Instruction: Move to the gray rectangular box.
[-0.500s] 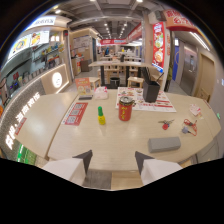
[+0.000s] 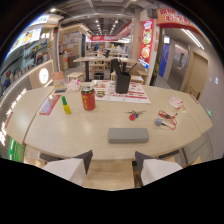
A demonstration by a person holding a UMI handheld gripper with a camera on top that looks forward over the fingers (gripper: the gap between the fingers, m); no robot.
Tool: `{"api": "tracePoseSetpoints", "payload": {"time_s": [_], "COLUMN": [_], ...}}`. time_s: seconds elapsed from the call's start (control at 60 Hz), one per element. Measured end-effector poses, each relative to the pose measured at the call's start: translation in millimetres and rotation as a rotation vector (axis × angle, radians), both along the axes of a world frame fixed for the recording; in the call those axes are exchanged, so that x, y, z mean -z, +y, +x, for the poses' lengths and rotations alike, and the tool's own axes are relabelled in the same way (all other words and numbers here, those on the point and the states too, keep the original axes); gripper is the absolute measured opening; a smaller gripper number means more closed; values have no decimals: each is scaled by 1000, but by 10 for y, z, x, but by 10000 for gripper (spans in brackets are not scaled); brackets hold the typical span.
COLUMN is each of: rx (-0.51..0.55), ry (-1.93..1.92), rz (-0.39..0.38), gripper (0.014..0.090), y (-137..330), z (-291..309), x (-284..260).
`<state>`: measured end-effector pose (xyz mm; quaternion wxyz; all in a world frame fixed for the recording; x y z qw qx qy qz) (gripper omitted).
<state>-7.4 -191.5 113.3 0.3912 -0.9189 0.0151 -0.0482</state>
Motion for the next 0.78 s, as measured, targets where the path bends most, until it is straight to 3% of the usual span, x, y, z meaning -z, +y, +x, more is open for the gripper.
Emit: {"api": "tracePoseSetpoints", "payload": {"time_s": [0.2, 0.5, 0.783], "rx": [-7, -40, -43], "ry": [-3, 8, 20], "rz": [4, -9, -25], "gripper": [841, 844, 841], "y": [327, 1005, 1122], "z": [455, 674, 730], "x": [168, 513, 623]}}
